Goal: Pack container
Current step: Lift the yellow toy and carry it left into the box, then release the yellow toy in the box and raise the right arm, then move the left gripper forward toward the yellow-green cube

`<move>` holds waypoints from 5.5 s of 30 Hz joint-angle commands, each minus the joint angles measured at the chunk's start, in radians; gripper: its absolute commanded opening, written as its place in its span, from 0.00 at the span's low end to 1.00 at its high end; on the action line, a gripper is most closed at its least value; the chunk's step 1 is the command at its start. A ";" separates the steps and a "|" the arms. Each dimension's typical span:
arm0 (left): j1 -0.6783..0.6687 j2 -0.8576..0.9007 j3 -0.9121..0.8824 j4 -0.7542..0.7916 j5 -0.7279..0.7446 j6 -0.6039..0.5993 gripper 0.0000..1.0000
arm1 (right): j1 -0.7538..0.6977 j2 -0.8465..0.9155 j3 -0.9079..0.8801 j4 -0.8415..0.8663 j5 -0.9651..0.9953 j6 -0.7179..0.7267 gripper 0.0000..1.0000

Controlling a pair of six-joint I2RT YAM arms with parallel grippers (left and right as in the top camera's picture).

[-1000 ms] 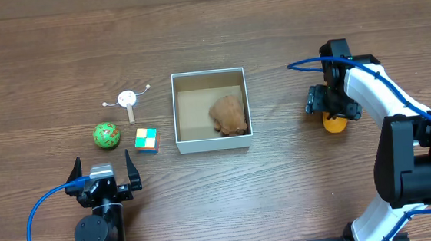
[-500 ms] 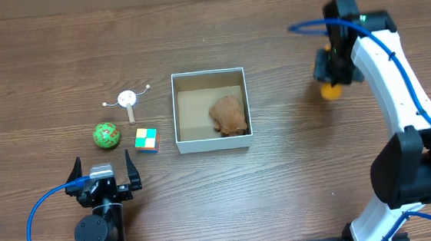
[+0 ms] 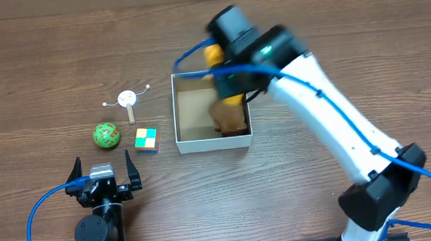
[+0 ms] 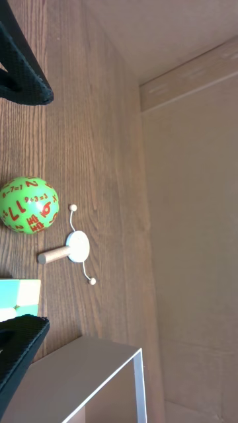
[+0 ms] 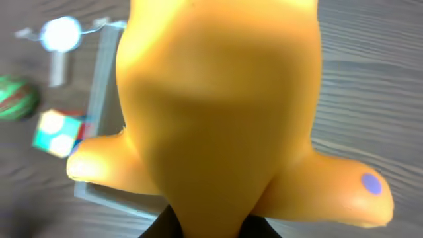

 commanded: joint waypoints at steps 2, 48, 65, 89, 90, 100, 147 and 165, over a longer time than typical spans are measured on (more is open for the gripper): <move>-0.006 -0.006 -0.007 0.003 0.011 0.019 1.00 | 0.089 -0.013 -0.073 0.083 0.000 0.057 0.18; -0.006 -0.006 -0.007 0.003 0.011 0.019 1.00 | 0.113 -0.010 -0.386 0.407 0.029 0.056 0.68; -0.006 -0.006 -0.007 0.003 0.011 0.019 1.00 | -0.160 -0.060 -0.115 0.091 0.121 0.089 0.74; -0.006 -0.006 -0.007 0.003 0.011 0.019 1.00 | -0.614 -0.059 -0.109 -0.095 0.113 0.083 1.00; -0.006 -0.006 -0.007 0.003 0.011 0.019 1.00 | -0.614 -0.059 -0.109 -0.096 0.113 0.083 1.00; -0.006 -0.006 -0.007 0.003 0.010 0.019 1.00 | -0.614 -0.059 -0.109 -0.095 0.113 0.083 1.00; -0.006 1.133 1.333 -1.043 0.442 -0.057 1.00 | -0.614 -0.059 -0.109 -0.095 0.113 0.083 1.00; -0.020 1.338 1.341 -0.996 0.498 -0.076 0.99 | -0.614 -0.059 -0.109 -0.095 0.113 0.083 1.00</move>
